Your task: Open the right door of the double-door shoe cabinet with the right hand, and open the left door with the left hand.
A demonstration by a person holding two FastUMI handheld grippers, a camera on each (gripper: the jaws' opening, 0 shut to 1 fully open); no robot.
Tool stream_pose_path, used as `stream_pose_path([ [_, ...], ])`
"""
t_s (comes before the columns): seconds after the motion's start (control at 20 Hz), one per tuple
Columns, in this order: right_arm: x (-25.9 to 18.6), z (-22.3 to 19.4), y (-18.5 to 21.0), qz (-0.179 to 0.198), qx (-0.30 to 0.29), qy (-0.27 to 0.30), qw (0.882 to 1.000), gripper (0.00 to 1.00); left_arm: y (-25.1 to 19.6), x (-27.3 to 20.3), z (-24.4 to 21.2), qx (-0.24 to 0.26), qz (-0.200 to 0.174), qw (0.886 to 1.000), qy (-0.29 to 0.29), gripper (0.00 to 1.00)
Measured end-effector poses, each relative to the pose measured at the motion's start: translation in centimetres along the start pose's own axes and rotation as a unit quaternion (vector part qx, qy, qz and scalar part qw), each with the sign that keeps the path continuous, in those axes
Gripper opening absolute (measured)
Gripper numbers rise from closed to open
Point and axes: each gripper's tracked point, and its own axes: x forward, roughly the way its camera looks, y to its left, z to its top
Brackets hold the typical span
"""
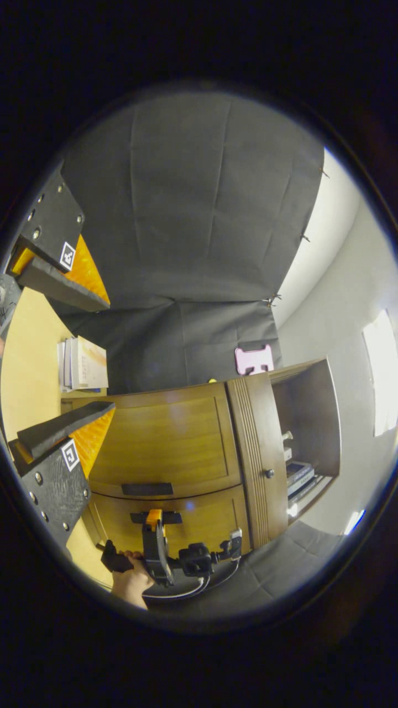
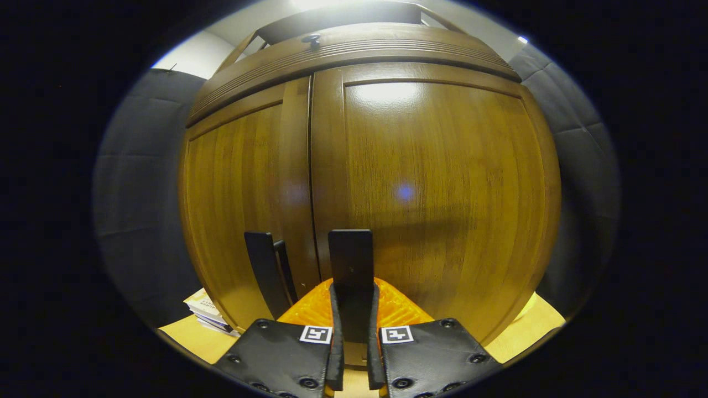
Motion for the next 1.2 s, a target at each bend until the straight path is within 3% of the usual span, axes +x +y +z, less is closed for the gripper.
stream_pose_path([
  [0.05, -0.5, 0.0, 0.0, -0.002, -0.002, 0.001, 1.000, 0.19, 0.0, 0.0, 0.1, 0.000, -0.002, 1.000, -0.002, 0.96],
  [0.1, -0.9, 0.2, 0.0, -0.001, 0.003, -0.001, 1.000, 0.15, -0.1, -0.1, 0.2, 0.000, -0.004, 1.000, -0.005, 0.96],
  [0.6, -5.8, -0.1, -0.4, 0.012, 0.014, 0.003, 1.000, 0.19, -0.9, -0.1, 2.1, 0.000, -0.038, 0.999, -0.019, 0.96],
  [1.2, -13.0, -0.3, -3.5, -0.017, 0.023, 0.008, 1.000, 0.15, -2.2, -1.0, 2.6, -0.016, -0.105, 0.994, -0.032, 0.96],
])
